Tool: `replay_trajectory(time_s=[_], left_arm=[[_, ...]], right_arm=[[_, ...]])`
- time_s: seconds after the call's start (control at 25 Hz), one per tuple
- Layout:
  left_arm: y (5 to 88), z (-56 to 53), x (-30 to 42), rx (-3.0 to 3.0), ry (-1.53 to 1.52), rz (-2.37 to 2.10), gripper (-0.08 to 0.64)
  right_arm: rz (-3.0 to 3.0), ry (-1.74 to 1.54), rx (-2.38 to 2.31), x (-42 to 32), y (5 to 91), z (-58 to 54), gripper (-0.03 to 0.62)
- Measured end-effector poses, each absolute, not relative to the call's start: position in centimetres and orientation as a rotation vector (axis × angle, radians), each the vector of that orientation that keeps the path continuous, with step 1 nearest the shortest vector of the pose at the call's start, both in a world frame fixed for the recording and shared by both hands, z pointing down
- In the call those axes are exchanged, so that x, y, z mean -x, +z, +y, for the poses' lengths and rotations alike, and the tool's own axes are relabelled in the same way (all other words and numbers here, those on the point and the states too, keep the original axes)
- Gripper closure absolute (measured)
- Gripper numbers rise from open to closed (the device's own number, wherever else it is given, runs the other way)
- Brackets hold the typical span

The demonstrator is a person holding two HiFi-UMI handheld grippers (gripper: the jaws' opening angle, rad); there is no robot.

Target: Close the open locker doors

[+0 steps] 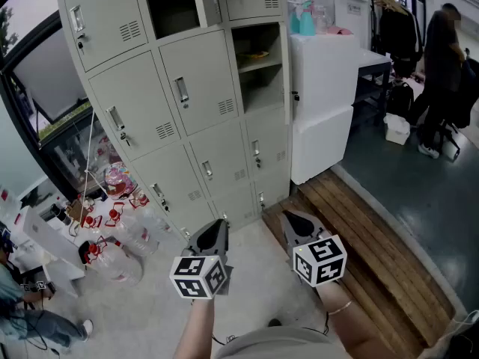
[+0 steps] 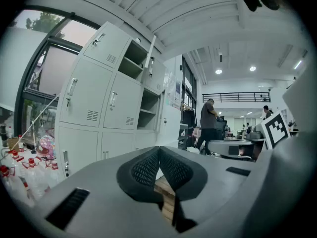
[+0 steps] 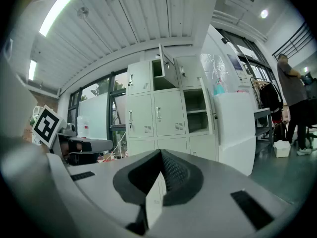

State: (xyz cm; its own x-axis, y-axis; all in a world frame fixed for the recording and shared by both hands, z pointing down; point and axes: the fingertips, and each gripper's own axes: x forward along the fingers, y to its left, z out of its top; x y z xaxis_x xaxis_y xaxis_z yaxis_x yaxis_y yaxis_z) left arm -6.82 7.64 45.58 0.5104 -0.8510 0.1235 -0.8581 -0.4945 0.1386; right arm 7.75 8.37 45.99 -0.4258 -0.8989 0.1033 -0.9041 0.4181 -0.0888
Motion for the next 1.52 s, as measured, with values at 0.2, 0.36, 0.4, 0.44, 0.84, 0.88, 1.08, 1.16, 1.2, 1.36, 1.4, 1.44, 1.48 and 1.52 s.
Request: replay_trajectory(time_s=[0.2, 0.36, 0.4, 0.44, 0.84, 0.88, 1.08, 1.16, 1.2, 1.36, 1.4, 1.44, 1.48, 1.52], left_arm=[[45.9, 7.2, 6.5, -2.572, 0.054, -1.466, 0.54], [46.5, 7.2, 6.4, -2.558, 0.062, -1.467, 0.54], [46.5, 7.2, 6.4, -2.557, 0.059, -1.468, 0.54], [46.4, 7.2, 6.3, -2.557, 0.054, -1.469, 0.54], [42.6, 4.8, 6.0, -2.611, 0.006, -1.504, 0.54], [42.5, 4.4, 6.1, -2.613, 0.008, -1.507, 0.54], [42.7, 0.9, 6.3, -2.609, 0.019, -1.511, 0.54], [43.2, -1.0, 6.4, -2.609, 0.023, -1.506, 0.54], [43.5, -2.1, 6.4, -2.608, 0.026, -1.503, 0.54], [45.0, -6.8, 6.7, -2.594, 0.038, -1.482, 0.54], [45.3, -8.2, 6.7, -2.593, 0.039, -1.475, 0.54], [45.5, -9.6, 6.7, -2.592, 0.039, -1.468, 0.54], [45.6, -11.0, 6.7, -2.592, 0.039, -1.461, 0.54], [45.7, -12.4, 6.7, -2.593, 0.038, -1.453, 0.54]], right_arm=[[-2.632, 0.207, -1.66, -7.9, 46.1, 8.0, 0.589], [-2.654, 0.256, -1.685, -8.6, 46.5, 7.9, 0.588], [-2.651, 0.259, -1.695, -9.0, 46.5, 7.8, 0.588], [-2.647, 0.259, -1.706, -9.4, 46.4, 7.7, 0.588], [-2.675, 0.254, -1.789, -12.4, 43.7, 4.6, 0.561], [-2.679, 0.255, -1.79, -12.4, 43.6, 4.2, 0.56], [-2.68, 0.27, -1.794, -12.6, 43.5, 0.7, 0.552], [-2.667, 0.28, -1.809, -12.9, 43.8, -1.3, 0.552], [-2.66, 0.285, -1.819, -13.0, 44.0, -2.3, 0.551], [-2.623, 0.304, -1.854, -13.6, 45.0, -6.8, 0.551], [-2.612, 0.305, -1.863, -13.8, 45.2, -8.1, 0.551], [-2.6, 0.304, -1.873, -14.0, 45.3, -9.4, 0.549], [-2.59, 0.304, -1.885, -14.2, 45.4, -10.7, 0.549], [-2.579, 0.305, -1.898, -14.4, 45.4, -12.0, 0.548]])
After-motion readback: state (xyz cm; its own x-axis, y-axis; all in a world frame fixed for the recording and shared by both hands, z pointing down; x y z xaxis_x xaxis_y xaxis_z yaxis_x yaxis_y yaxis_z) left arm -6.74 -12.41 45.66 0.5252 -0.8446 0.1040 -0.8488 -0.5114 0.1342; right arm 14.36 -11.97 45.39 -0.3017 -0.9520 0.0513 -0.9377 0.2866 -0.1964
